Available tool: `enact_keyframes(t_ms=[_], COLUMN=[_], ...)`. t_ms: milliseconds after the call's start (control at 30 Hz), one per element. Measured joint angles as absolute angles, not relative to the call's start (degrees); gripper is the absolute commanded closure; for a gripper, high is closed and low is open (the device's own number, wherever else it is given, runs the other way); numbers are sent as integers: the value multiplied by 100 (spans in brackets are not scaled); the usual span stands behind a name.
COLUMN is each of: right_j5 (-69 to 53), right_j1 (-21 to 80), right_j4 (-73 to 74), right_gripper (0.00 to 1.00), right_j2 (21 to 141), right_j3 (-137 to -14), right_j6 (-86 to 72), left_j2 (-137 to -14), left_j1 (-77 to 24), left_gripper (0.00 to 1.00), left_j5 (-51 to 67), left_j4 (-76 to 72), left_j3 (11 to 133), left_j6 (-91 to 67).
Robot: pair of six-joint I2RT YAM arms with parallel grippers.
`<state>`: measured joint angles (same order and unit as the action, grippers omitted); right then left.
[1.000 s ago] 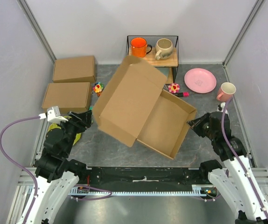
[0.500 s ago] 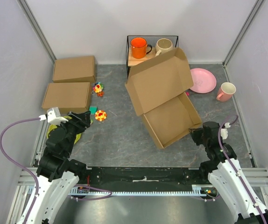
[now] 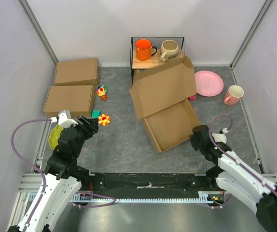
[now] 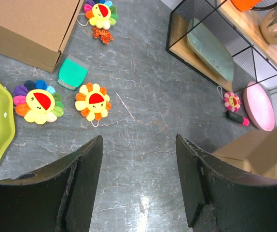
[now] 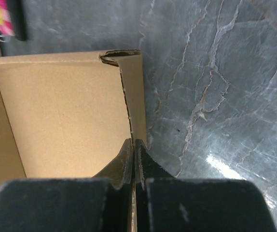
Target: Fold the paper box
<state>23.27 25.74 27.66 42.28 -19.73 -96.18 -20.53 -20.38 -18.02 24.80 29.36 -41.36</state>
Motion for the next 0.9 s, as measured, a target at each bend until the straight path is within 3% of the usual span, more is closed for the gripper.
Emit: enact_keyframes(t_ms=[133, 233, 267, 367, 467, 700, 900], right_j5=[2655, 2838, 2853, 2967, 3076, 3232, 3291], right_j1=[3022, 3103, 3105, 3114, 3114, 3118, 3118], right_j4=[2311, 2016, 1975, 1927, 2014, 2604, 2851], right_gripper=[100, 79, 64, 45, 33, 21, 23], right_j2=[5411, 5994, 6097, 6187, 6099, 5568, 5000], right_j3=[-2150, -2386, -2447, -2668, -3022, -3911, -4388], right_j6=[-9845, -9915, -9911, -9837, -9533, -8180, -6119], left_j2=[-2176, -2220, -2228, -2241, -2287, -2659, -3297], left_j1=[-2038, -2038, -2038, -2038, -2038, -2038, -2038], left_gripper=[32, 32, 32, 32, 32, 28, 23], left_j5=[-1806, -1811, -1815, -1822, -1824, -1839, -2053], left_j4=[2410, 2359, 2346, 2340, 2255, 2139, 2154], left_j3=[2904, 2880, 2873, 2867, 2853, 2838, 2985], left_j6=[-4141, -4143, -4145, -4145, -4145, -4139, -4025])
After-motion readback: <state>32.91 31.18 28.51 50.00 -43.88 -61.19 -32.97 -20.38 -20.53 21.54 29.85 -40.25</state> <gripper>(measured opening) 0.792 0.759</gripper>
